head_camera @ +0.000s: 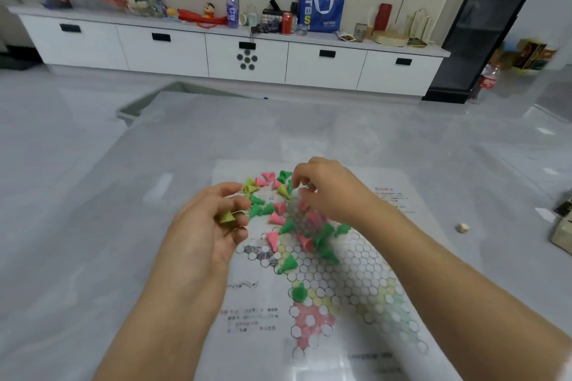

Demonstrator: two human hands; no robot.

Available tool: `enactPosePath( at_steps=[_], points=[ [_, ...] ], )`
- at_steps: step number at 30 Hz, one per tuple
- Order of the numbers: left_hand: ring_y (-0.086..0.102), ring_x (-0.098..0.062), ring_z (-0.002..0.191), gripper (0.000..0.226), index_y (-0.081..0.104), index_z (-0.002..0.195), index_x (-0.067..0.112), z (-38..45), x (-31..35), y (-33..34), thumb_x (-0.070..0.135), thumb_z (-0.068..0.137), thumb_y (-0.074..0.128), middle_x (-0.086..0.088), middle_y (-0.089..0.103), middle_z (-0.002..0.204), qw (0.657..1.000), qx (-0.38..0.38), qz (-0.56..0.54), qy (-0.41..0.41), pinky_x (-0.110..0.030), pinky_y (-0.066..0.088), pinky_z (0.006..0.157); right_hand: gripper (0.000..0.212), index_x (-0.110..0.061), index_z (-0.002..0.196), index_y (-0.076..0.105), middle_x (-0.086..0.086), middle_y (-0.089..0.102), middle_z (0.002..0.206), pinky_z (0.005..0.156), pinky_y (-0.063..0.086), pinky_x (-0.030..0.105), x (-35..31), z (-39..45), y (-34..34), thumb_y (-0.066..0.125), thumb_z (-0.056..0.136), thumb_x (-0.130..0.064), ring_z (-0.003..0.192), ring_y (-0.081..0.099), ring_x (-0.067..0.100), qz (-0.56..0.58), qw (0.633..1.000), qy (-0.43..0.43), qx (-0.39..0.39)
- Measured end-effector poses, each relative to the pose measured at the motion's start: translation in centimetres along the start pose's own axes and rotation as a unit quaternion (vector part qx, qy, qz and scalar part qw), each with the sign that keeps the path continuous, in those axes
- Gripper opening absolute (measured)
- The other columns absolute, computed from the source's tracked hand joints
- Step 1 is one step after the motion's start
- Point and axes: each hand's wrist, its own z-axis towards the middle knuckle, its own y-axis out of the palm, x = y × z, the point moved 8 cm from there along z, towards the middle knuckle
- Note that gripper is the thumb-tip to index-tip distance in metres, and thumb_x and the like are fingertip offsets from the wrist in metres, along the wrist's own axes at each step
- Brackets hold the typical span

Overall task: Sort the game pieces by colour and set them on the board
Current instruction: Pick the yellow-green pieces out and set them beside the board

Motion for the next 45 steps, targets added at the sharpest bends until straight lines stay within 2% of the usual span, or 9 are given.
enactPosePath(
  at_steps=[9, 14, 17, 20, 24, 30, 34, 39, 45],
  points=[
    [0.055, -0.016, 0.06, 0.02, 0.059, 0.091, 0.004, 0.2, -2.2, 0.1, 0.005, 0.085, 0.04, -0.007, 0.064, 0.067, 0.983, 0.0, -0.143, -0.116, -0.022, 0.047, 0.052, 0.016, -0.012, 0.099, 0.06, 0.009, 0.061, 0.102, 0.075, 0.046, 0.032, -0.9, 4.0, 3.7, 0.05, 0.087, -0.012, 0.093, 0.057, 0.026, -0.092, 0.994, -0.015, -0.059],
    [0.058, -0.022, 0.079, 0.021, 0.058, 0.093, -0.001, 0.3, -3.2, -0.5, 0.007, 0.088, 0.04, -0.013, 0.06, 0.088, 0.969, 0.058, -0.2, -0.133, -0.031, 0.048, 0.069, 0.005, -0.024, 0.082, 0.06, -0.009, 0.063, 0.074, 0.061, 0.046, 0.012, -4.8, 2.7, -0.6, 0.065, 0.08, -0.022, 0.07, 0.059, 0.004, 0.219, 0.972, -0.077, -0.044],
    [0.059, -0.026, 0.082, 0.025, 0.058, 0.091, -0.003, -0.1, -3.5, -0.5, 0.012, 0.09, 0.037, -0.016, 0.06, 0.087, 0.952, 0.057, -0.259, -0.156, -0.036, 0.049, 0.072, 0.012, -0.032, 0.089, 0.059, -0.008, 0.067, 0.089, 0.07, 0.052, 0.02, -7.4, 2.3, -1.0, 0.066, 0.079, -0.034, 0.079, 0.061, 0.005, 0.271, 0.948, -0.125, -0.113],
    [0.057, -0.023, 0.073, 0.025, 0.057, 0.092, -0.003, -0.5, -3.4, -1.2, 0.011, 0.09, 0.036, -0.016, 0.058, 0.081, 0.946, 0.072, -0.272, -0.158, -0.033, 0.048, 0.066, 0.019, -0.026, 0.105, 0.057, -0.004, 0.059, 0.108, 0.079, 0.05, 0.027, -6.9, 4.4, -0.8, 0.056, 0.087, -0.02, 0.09, 0.056, 0.011, 0.126, 0.982, -0.129, -0.054],
    [0.055, -0.022, 0.068, 0.02, 0.057, 0.086, 0.001, -0.2, -3.0, -1.8, 0.006, 0.085, 0.037, -0.013, 0.058, 0.074, 0.954, 0.078, -0.252, -0.144, -0.029, 0.047, 0.064, 0.046, -0.024, 0.123, 0.048, 0.003, 0.046, 0.128, 0.091, 0.042, 0.04, -6.3, 6.3, 4.2, 0.049, 0.083, -0.002, 0.114, 0.043, 0.024, -0.16, 0.961, -0.166, -0.154],
    [0.056, -0.022, 0.067, 0.021, 0.057, 0.089, 0.002, 0.0, -2.7, -1.9, 0.006, 0.085, 0.037, -0.014, 0.061, 0.073, 0.951, 0.066, -0.259, -0.155, -0.029, 0.046, 0.065, 0.025, -0.014, 0.102, 0.055, 0.008, 0.055, 0.107, 0.068, 0.037, 0.031, -6.4, 7.9, 6.4, 0.045, 0.084, -0.001, 0.095, 0.052, 0.028, -0.205, 0.948, -0.195, -0.148],
    [0.056, -0.022, 0.069, 0.022, 0.058, 0.088, 0.001, 0.1, -2.3, -2.1, 0.006, 0.086, 0.037, -0.014, 0.061, 0.076, 0.95, 0.074, -0.261, -0.152, -0.029, 0.047, 0.067, 0.018, -0.011, 0.099, 0.062, 0.006, 0.062, 0.104, 0.078, 0.042, 0.031, -6.4, 8.0, 5.2, 0.051, 0.085, -0.007, 0.098, 0.054, 0.022, -0.117, 0.971, -0.171, -0.12],
    [0.058, -0.025, 0.08, 0.022, 0.058, 0.089, -0.001, 0.2, -2.6, -2.1, 0.007, 0.089, 0.037, -0.016, 0.059, 0.085, 0.952, 0.089, -0.255, -0.142, -0.033, 0.049, 0.072, 0.008, -0.016, 0.089, 0.066, -0.004, 0.068, 0.087, 0.08, 0.049, 0.02, -8.0, 5.2, -2.3, 0.064, 0.082, -0.012, 0.081, 0.062, 0.007, 0.178, 0.975, -0.133, 0.015],
    [0.058, -0.02, 0.053, 0.021, 0.056, 0.086, 0.0, -0.7, -3.1, 0.0, 0.009, 0.089, 0.037, -0.013, 0.059, 0.062, 0.939, 0.034, -0.299, -0.164, -0.032, 0.054, 0.062, 0.013, -0.028, 0.096, 0.064, -0.015, 0.065, 0.094, 0.082, 0.047, 0.016, -10.5, -1.0, -2.7, 0.064, 0.082, -0.027, 0.088, 0.058, -0.004, 0.149, 0.966, -0.194, -0.078]
  ],
)
